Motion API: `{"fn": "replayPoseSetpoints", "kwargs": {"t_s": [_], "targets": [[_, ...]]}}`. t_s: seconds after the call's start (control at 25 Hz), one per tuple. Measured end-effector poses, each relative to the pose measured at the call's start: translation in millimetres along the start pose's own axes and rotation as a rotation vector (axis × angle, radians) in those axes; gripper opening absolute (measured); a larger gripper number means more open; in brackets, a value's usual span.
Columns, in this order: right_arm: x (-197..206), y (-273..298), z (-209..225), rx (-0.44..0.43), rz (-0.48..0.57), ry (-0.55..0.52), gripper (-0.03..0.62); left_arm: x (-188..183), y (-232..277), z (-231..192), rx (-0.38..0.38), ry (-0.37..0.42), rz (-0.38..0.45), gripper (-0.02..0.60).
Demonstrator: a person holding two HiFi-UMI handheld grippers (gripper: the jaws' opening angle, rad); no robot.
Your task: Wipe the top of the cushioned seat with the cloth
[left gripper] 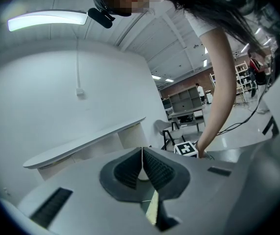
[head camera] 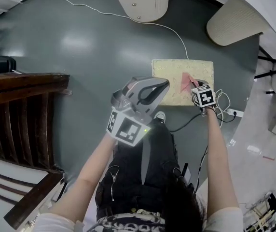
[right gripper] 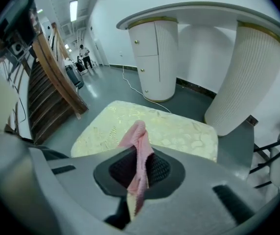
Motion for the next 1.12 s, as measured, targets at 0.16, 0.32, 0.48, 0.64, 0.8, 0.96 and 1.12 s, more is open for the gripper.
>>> {"fn": "replayPoseSetpoints", "kwargs": {"t_s": [0.16,0.32,0.48,0.64,0.8,0.96,1.12], "targets": [[19,-22,36,0.058,-0.02,0.032,0.012,-4,13,9,0.021,0.002,-0.003,0.006],[35,-42,66,0.11,-0.028,0.065,0.012,-6,20,14,0.033,0.008,-0.006,0.006],[50,-57,89,0.157,-0.031,0.122,0.012,-7,26,19,0.038,0.013,-0.006,0.006],[59,-68,98,0.175,-0.027,0.16,0.012,-12,28,24,0.047,0.019,-0.009,0.006],[50,-74,83,0.155,0.031,0.15,0.012,-18,25,23,0.042,0.024,-0.004,0.006],[36,-72,41,0.086,0.101,0.095,0.012,-22,19,24,0.036,0.023,-0.011,0.006],[26,-56,-12,-0.006,0.121,0.038,0.012,-25,8,23,0.033,0.023,-0.016,0.006]]}}
Point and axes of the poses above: the fingertips, and each gripper's own axes: y forward along the fingers, z to its right, x out of its underside, the point moved 10 cm from there along -y, backward along the fingers, and after that the axes turned 10 degrees about -x, right-handed, at the moved point
